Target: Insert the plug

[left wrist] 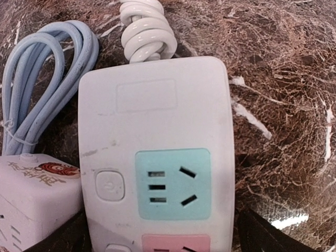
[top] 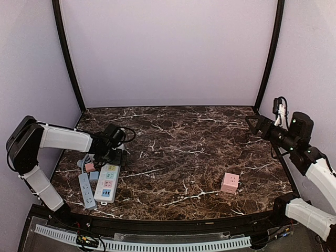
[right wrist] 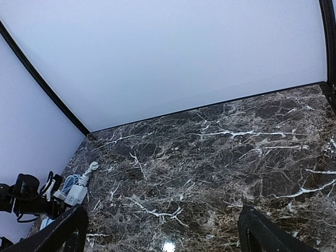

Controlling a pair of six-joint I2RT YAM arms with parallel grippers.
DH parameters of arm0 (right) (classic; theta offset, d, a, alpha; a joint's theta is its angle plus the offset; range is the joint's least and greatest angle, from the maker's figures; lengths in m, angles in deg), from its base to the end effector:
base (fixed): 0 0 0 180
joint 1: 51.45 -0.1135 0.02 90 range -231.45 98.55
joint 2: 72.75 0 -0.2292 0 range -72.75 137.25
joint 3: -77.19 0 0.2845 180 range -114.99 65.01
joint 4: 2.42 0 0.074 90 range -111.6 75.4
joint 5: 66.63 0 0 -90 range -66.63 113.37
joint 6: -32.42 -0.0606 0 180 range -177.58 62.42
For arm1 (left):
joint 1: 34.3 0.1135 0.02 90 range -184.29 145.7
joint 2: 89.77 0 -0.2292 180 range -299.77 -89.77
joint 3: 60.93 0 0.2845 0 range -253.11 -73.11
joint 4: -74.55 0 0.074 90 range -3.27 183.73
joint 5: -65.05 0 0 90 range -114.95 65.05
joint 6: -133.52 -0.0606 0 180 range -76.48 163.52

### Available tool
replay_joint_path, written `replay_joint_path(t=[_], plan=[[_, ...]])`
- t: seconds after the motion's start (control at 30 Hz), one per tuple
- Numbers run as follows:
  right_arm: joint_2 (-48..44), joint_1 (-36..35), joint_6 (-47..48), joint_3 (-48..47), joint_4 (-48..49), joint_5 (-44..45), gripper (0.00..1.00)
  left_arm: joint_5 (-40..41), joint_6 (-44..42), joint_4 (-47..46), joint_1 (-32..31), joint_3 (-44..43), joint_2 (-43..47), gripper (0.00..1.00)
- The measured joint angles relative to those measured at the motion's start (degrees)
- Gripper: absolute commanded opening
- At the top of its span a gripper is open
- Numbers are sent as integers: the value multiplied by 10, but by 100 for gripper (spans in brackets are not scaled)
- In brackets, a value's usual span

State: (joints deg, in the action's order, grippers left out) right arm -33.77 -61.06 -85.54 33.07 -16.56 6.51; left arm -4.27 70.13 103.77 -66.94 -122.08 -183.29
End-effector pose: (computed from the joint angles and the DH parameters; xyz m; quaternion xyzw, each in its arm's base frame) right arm 0.2490 0.0600 0.2625 0.0259 0.7577 0.3124 0.5723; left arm 0.2949 -0.1635 0.0750 0.0062 0.9547 0.0319 0.2959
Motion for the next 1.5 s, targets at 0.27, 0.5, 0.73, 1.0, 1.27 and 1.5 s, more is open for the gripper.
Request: replay_joint_path(t=[0.27,0.5,0.73,1.0,1.27,1.5], plan=[[-1,0,0,-4,-15,1,99,-20,-9,-9,1,-4,-14,84],[-5,0,-3,-5,-21,1,99,-49,-20,-30,-9,-8,-16,82],[-9,0,-8,-10,-26,1,99,-64,-22,-43,-50,-49,-51,81],[17,-2,-28,-19,-71,2,99,-80,-21,-54,-110,-110,-103,80],[48,-51,-44,-23,-137,37,99,-83,-48,-63,-167,-200,-176,80],[78,-120,-50,-44,-213,80,99,-111,-86,-82,-190,-260,-224,94]])
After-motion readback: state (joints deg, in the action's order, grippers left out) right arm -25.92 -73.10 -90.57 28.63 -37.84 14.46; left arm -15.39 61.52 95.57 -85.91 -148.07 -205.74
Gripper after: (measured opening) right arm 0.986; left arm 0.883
